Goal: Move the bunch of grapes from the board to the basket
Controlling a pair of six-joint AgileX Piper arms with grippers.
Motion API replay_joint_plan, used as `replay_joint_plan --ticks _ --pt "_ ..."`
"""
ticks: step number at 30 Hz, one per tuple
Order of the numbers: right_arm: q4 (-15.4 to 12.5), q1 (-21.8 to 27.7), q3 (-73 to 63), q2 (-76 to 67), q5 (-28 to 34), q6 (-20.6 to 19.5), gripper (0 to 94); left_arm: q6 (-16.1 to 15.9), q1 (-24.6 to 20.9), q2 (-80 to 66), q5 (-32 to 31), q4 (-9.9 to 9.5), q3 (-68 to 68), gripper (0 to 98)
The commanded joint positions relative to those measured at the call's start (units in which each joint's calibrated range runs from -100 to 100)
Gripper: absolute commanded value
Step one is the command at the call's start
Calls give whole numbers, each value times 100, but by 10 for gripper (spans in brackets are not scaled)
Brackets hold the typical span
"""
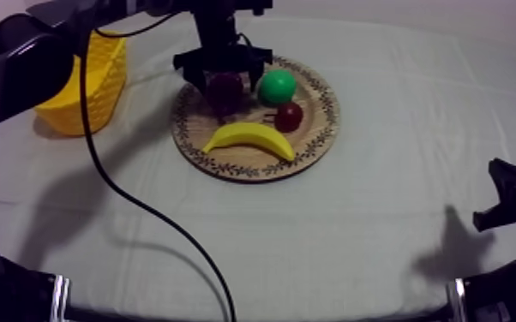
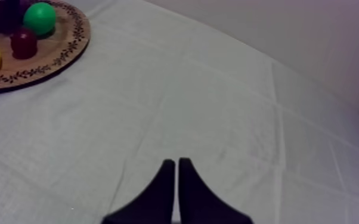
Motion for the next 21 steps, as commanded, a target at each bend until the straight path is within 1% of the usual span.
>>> replay_joint_plan --ticks 1,6,11,15,19,21 --pt "-1 0 0 0 -1 1 3 -2 -4 51 34 5 -30 803" --pt "-1 0 0 0 -1 1 3 -20 -10 223 130 5 -117 781" --pt "-1 0 0 0 -1 1 3 -22 -11 370 216 -14 -177 721" --pt "-1 0 0 0 -1 1 3 -53 -4 487 243 -18 -265 657" --pt "-1 0 0 0 -1 1 3 -62 7 541 258 -26 -327 550" --pt "-1 0 0 0 -1 1 3 -62 9 539 261 -28 -332 512"
